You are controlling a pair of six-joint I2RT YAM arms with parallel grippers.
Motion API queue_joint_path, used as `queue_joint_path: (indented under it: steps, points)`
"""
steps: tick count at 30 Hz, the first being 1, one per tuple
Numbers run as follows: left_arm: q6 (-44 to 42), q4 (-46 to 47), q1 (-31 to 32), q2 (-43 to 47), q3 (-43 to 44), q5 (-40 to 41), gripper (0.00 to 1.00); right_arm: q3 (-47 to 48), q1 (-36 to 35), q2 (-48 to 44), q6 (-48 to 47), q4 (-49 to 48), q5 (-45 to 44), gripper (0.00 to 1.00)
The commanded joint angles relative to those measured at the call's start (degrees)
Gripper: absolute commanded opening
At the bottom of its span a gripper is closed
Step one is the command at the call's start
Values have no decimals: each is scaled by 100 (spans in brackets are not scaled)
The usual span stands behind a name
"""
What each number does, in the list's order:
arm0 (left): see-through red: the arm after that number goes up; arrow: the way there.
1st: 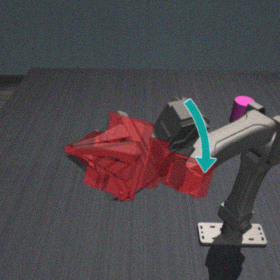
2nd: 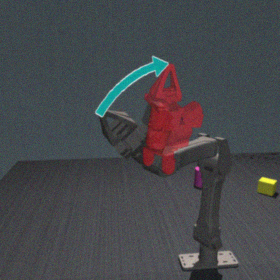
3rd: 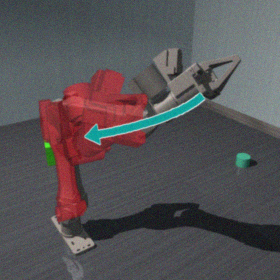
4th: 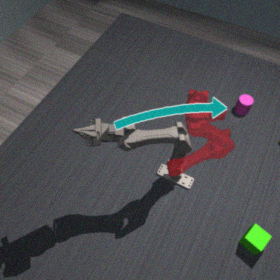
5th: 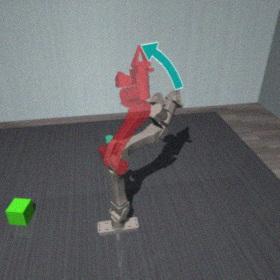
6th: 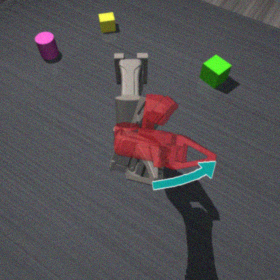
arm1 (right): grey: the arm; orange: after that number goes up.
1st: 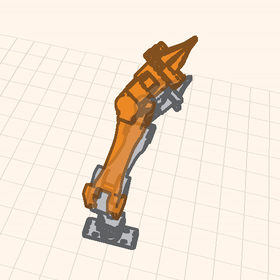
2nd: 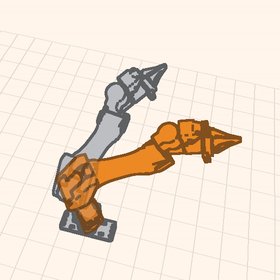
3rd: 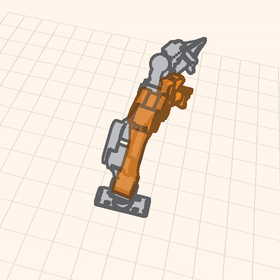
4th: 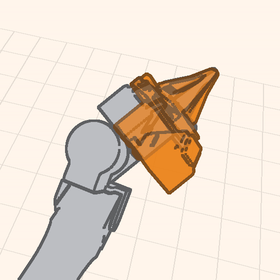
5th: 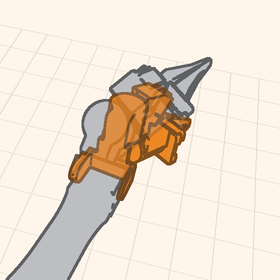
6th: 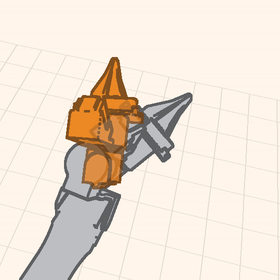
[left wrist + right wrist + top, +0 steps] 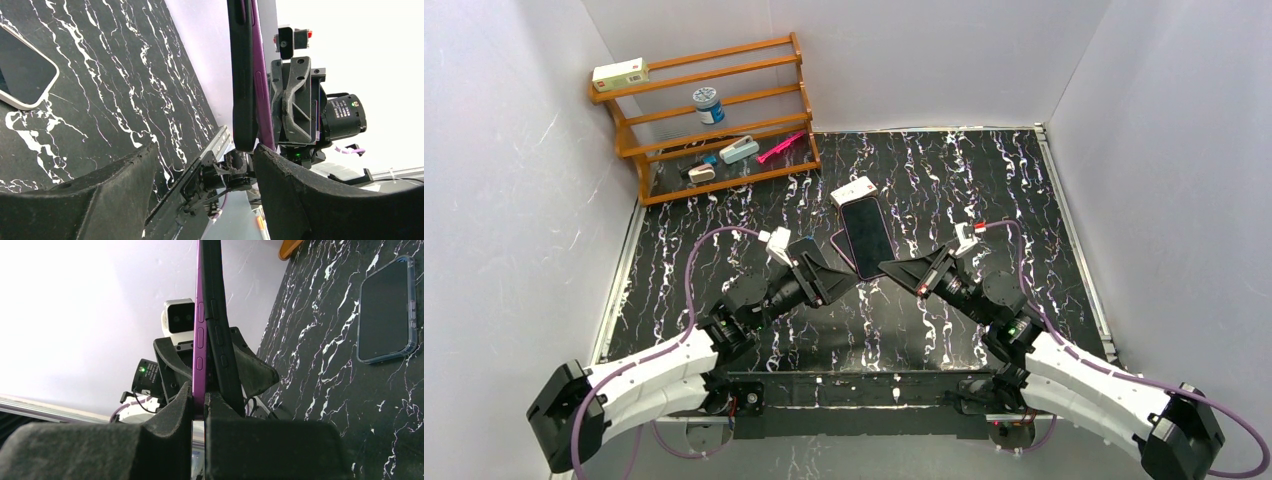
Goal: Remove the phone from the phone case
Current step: Remove the phone case from the phone.
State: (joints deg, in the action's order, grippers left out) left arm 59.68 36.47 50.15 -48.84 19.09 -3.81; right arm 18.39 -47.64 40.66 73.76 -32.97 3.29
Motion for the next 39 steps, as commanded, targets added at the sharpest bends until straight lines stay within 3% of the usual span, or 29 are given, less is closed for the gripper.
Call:
queue_joint_path:
  steps: [1, 11, 20, 24, 32, 36, 39]
  points:
    - [88, 224, 21, -62, 121, -3, 68, 49, -8, -62, 70, -904, 120, 1]
    - [532, 768, 21, -279, 131, -1, 68, -110, -9, 114, 299, -1235, 661, 1]
    - [493, 1259, 22, -593, 296, 162, 58, 28, -9, 87, 449, -1040, 1138, 1]
    - [363, 1459, 21, -754, 396, 196, 47, 146, -8, 58, 434, -764, 1298, 1]
    - [-282, 1517, 21, -897, 395, 662, 2, 242, -3, -142, 337, -457, 1268, 1]
    - [-825, 1050, 21, -823, 348, 1115, 0, 273, -7, -197, 365, -423, 1263, 1]
    - [-1457, 23, 22, -717, 564, 1725, 0, 353, -9, -193, 445, -408, 1231, 1]
